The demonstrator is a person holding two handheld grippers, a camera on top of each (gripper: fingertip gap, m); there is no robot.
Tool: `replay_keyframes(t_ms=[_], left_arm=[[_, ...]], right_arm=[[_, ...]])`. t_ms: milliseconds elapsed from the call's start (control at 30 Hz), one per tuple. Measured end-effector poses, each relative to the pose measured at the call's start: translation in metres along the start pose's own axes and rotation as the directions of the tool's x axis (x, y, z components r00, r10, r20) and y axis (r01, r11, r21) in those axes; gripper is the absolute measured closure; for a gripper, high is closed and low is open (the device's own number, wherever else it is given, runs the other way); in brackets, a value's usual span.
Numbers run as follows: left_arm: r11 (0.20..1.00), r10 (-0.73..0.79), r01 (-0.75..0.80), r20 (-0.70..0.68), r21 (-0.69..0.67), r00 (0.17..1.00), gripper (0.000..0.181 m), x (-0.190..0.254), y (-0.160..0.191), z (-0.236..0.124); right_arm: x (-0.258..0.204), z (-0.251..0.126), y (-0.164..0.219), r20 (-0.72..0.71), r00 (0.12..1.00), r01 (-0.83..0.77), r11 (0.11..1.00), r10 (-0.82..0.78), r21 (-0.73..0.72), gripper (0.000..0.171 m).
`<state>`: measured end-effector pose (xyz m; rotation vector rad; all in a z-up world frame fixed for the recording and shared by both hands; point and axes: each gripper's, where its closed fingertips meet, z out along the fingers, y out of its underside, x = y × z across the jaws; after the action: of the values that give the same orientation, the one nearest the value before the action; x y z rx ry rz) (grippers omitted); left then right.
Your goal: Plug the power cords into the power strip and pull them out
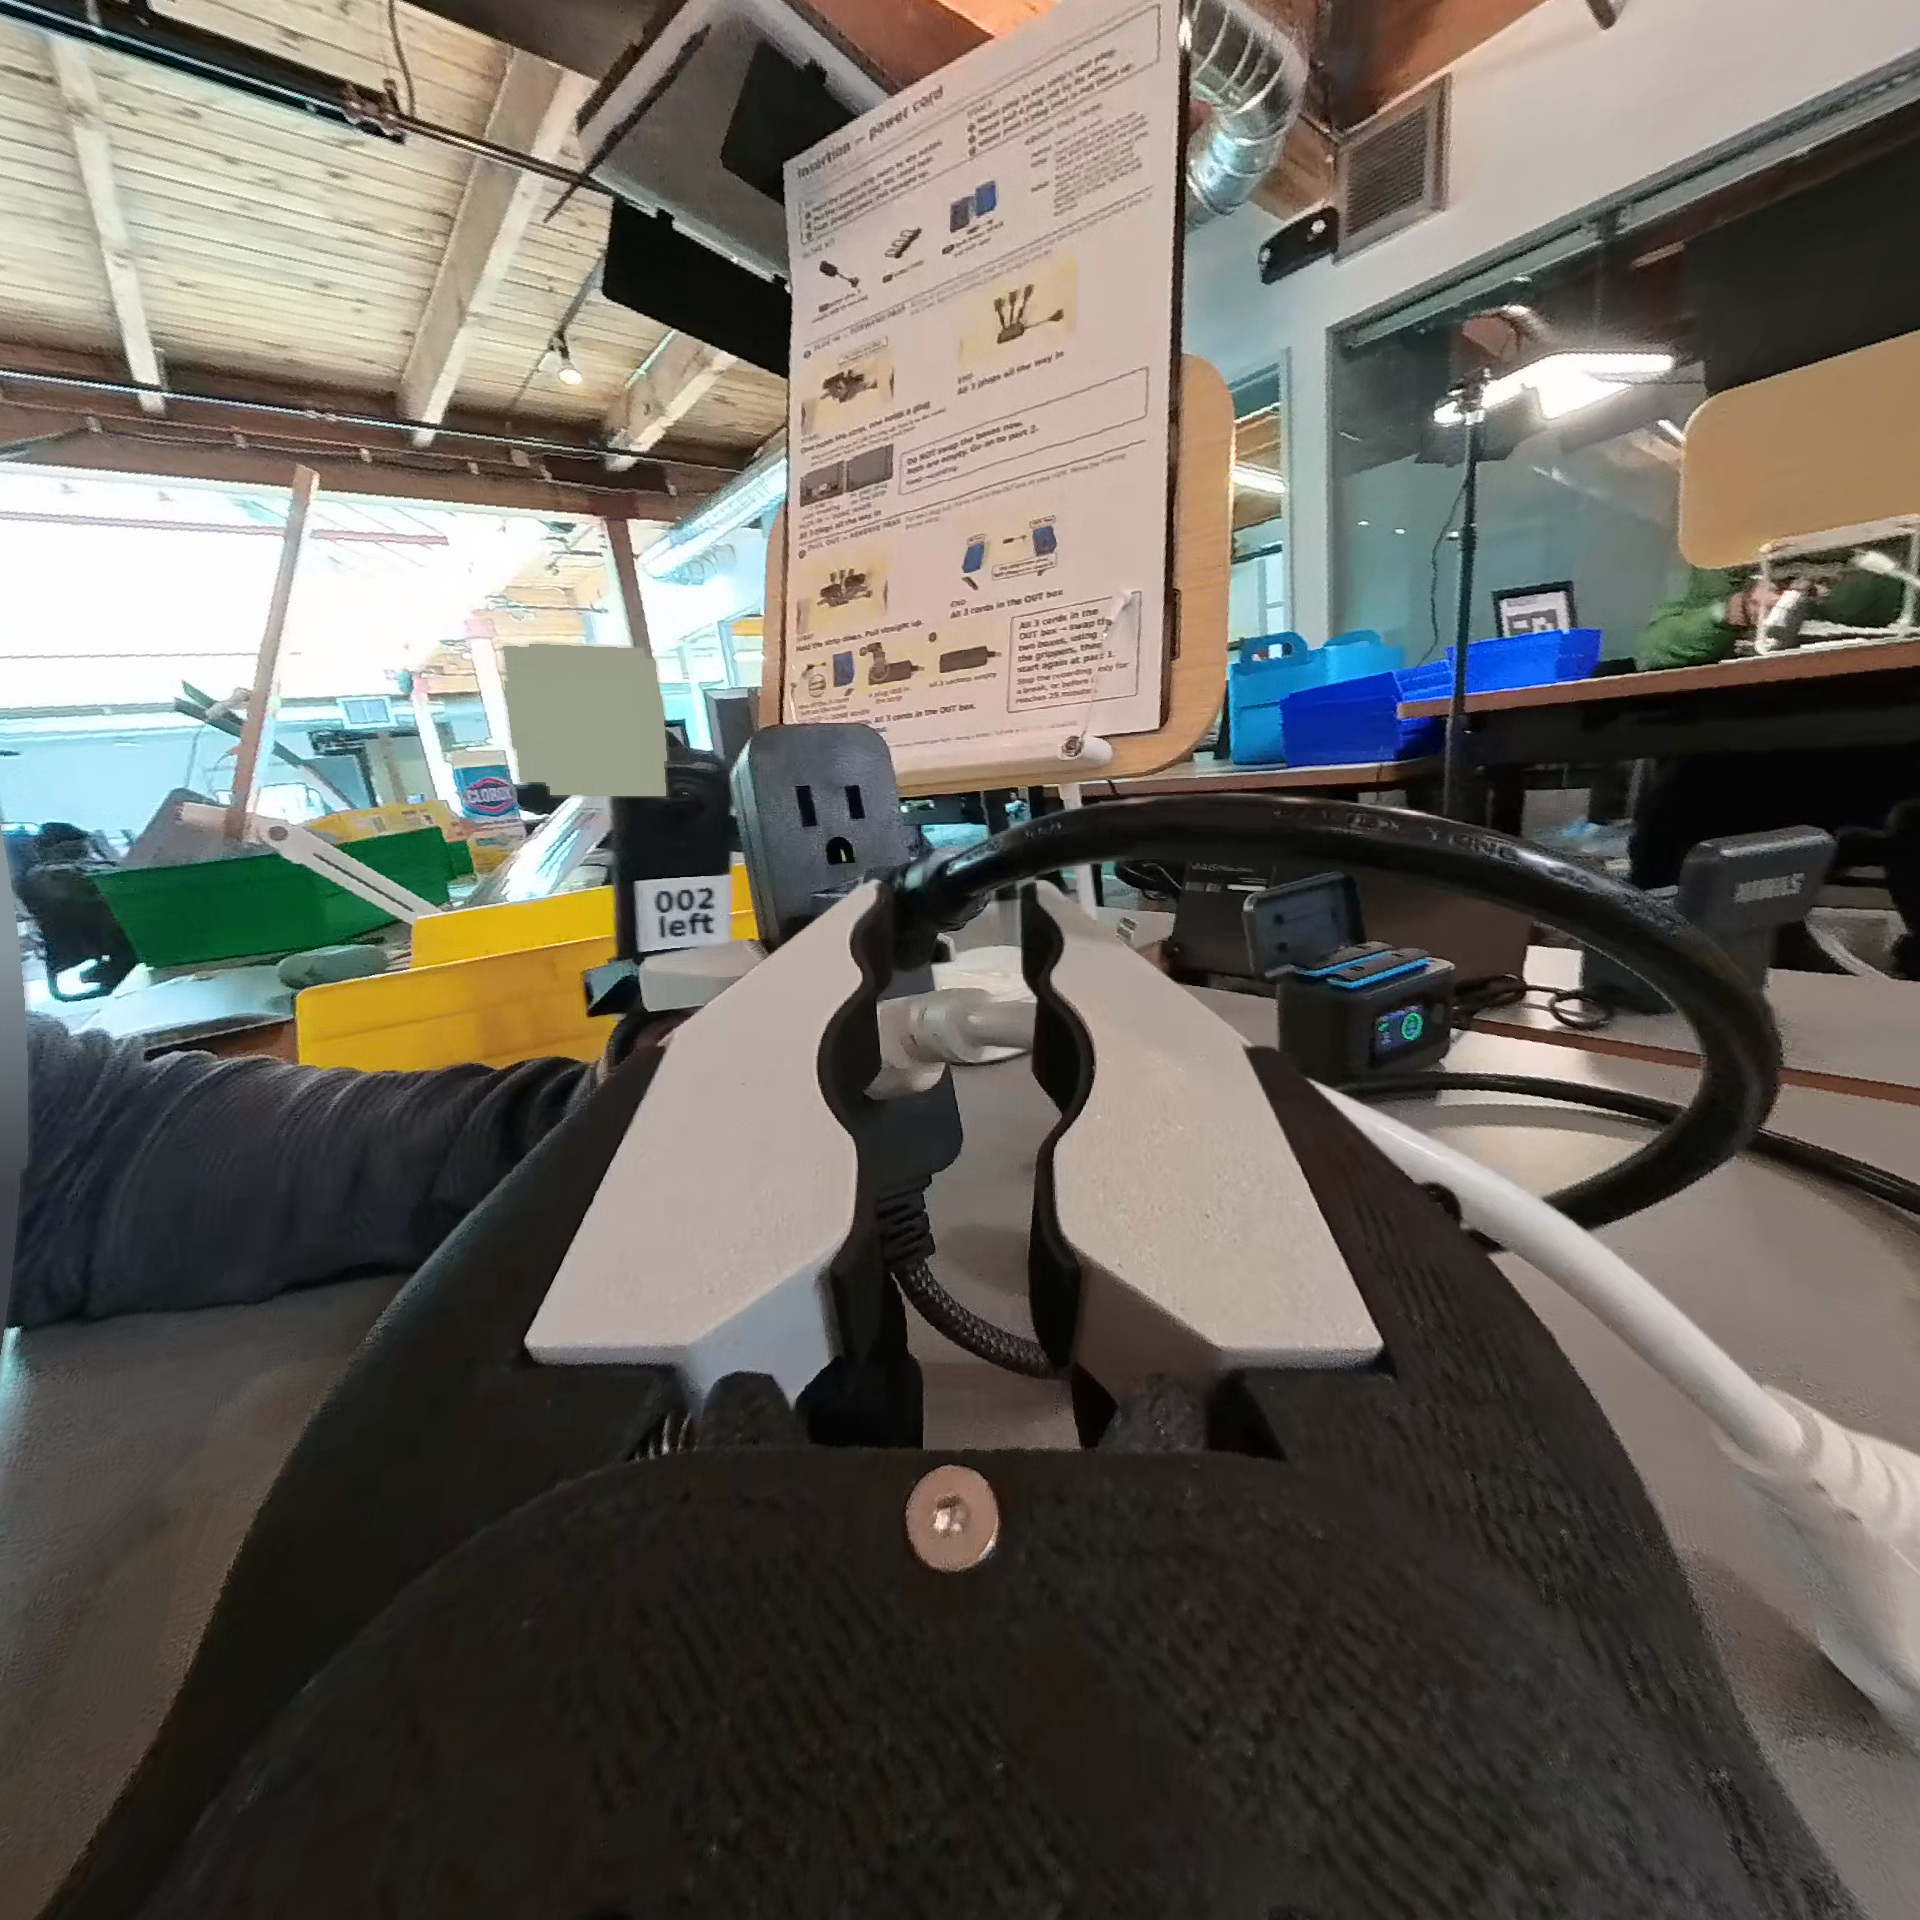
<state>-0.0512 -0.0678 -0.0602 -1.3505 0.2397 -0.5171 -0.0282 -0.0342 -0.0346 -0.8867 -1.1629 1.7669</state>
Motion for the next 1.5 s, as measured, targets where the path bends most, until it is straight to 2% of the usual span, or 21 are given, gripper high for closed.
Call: replay_keyframes(t_ms=[267,533,667,800,900,1067,1300,1500], left_arm=[[0.999,-0.027,0.026,-0.030,-0.023,0.999,0.140,0.003,0.003,0.000],[0.999,-0.039,0.038,-0.036,-0.022,0.999,0.140,0.003,0.004,-0.001],[0.999,-0.045,0.044,-0.045,-0.015,0.998,0.140,0.003,0.003,-0.001],[0.998,-0.057,0.057,-0.041,-0.002,0.998,0.140,0.001,0.001,-0.002],[0.998,-0.063,0.063,-0.041,-0.002,0.997,0.140,0.001,0.001,-0.002],[0.999,-0.032,0.031,-0.054,-0.026,0.998,0.140,0.006,0.005,0.000],[0.998,-0.027,0.023,-0.069,-0.065,0.997,0.140,0.009,0.010,0.003],[0.995,-0.048,0.040,-0.080,-0.094,0.996,0.140,0.011,0.014,0.004]], right_arm=[[-0.008,-0.002,-0.004,0.060,0.997,-0.046,0.999,0.044,0.027,0.149],[-0.006,-0.002,-0.001,0.037,0.999,-0.023,1.000,0.024,-0.013,0.152],[-0.008,-0.002,-0.001,0.054,0.996,-0.068,0.997,0.069,-0.026,0.149],[-0.009,-0.002,-0.003,0.052,0.990,-0.129,0.991,0.131,-0.037,0.138],[-0.008,-0.002,-0.003,0.045,0.991,-0.123,0.992,0.125,-0.040,0.136],[-0.010,-0.002,-0.002,0.035,0.996,-0.076,0.996,0.078,-0.049,0.144],[-0.012,-0.004,-0.003,0.083,0.987,-0.134,0.990,0.137,-0.042,0.157],[-0.013,-0.006,-0.003,0.080,0.991,-0.104,0.993,0.109,-0.061,0.158]])
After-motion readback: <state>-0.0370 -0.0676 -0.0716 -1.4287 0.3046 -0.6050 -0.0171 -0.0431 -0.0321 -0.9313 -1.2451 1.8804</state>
